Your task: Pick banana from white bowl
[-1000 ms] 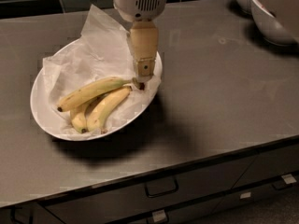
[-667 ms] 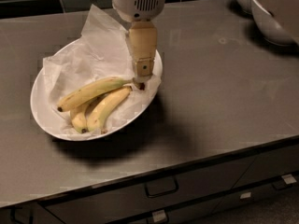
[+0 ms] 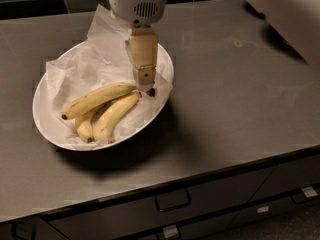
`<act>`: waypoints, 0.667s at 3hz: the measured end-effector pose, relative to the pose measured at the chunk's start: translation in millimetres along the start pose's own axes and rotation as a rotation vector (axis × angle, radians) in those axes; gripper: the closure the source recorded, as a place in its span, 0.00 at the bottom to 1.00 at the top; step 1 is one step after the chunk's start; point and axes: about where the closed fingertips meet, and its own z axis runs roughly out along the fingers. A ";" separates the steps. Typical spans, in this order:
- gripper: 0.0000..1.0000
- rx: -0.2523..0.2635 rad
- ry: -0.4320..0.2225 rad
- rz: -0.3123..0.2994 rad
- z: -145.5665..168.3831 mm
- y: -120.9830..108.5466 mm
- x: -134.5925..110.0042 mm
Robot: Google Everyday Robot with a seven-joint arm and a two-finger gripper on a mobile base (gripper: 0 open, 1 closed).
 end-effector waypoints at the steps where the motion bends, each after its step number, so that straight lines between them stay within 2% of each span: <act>1: 0.00 -0.057 -0.030 -0.029 21.2 -1.1 -9.1; 2: 0.00 -0.094 -0.052 -0.046 37.8 -2.1 -16.7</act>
Offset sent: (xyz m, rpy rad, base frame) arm 0.0008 0.0274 -0.0523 -0.0259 0.1689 0.1025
